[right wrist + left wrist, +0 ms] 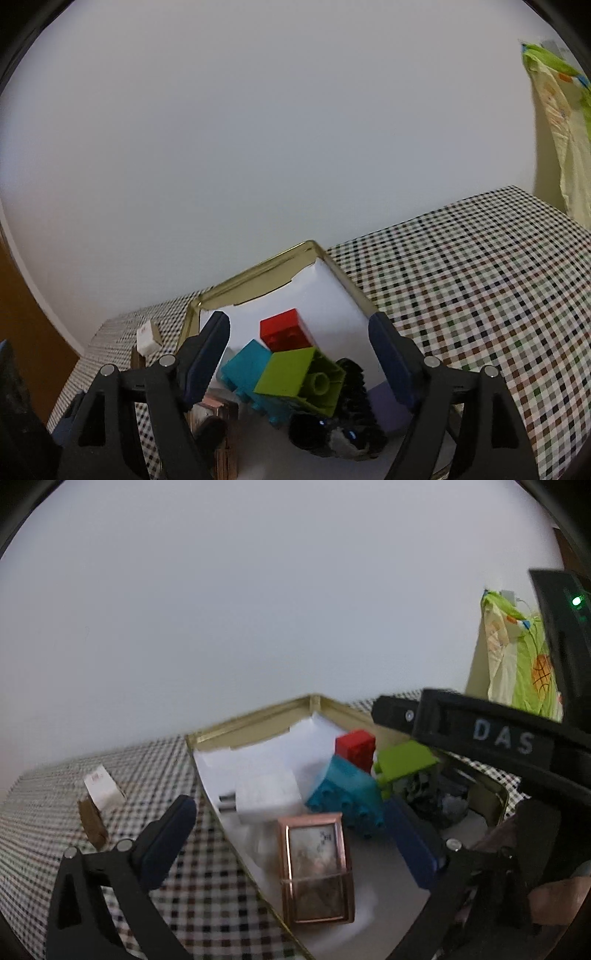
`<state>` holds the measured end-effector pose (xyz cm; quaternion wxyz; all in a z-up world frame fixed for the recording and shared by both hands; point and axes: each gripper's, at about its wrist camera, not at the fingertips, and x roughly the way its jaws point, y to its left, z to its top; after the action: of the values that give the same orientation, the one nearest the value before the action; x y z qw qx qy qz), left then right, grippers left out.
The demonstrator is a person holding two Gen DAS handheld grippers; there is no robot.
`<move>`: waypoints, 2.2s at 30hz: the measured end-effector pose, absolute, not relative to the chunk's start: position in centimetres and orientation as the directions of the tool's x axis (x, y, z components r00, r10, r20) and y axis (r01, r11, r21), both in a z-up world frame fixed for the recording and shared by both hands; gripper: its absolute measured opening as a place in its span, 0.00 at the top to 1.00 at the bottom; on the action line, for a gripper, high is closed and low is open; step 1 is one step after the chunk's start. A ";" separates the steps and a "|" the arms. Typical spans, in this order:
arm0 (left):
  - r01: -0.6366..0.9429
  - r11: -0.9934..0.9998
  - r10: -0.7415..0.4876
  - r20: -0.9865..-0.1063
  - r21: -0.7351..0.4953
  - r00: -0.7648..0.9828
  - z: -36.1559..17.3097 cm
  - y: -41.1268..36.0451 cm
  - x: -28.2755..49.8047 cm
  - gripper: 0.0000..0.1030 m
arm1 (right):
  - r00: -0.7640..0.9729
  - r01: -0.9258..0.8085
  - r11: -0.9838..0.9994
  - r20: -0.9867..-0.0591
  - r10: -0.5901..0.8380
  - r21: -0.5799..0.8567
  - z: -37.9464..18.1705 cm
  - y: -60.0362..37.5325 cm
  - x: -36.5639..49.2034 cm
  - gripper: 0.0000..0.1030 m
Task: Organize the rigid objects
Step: 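Carry the copper frame and green block into the tin tray and open both tools, then withdraw both open tools from the tray toward the white box and brown comb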
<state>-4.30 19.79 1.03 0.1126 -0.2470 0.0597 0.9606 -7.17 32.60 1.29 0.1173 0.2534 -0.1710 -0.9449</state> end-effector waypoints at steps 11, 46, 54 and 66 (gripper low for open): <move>-0.168 -0.985 0.123 -0.505 0.045 -0.855 0.9 17.7 -5.6 0.00 | -0.891 0.060 -0.929 -0.401 -0.215 0.365 1.6 33.6 -6.4 0.23; -0.003 -0.999 -0.018 -0.501 0.040 -0.865 0.1 8.8 -5.5 0.01 | -0.962 -0.057 -0.976 -0.274 -0.003 0.212 2.0 27.1 0.2 0.22; 0.034 -0.999 -0.042 -0.510 0.026 -0.859 -0.2 5.2 -5.5 0.01 | -0.965 0.021 -0.988 -0.257 -0.060 0.153 2.1 21.3 0.5 0.22; 0.090 -0.996 -0.085 -0.526 0.016 -0.846 -0.8 0.5 -6.3 0.01 | -0.949 0.104 -0.984 -0.283 -0.141 0.144 1.9 15.2 -1.3 0.22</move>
<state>-6.33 0.49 -0.81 -0.0456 -0.2735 -0.0045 0.9608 -1.25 15.24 1.88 0.0621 0.1477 -0.0636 -0.9850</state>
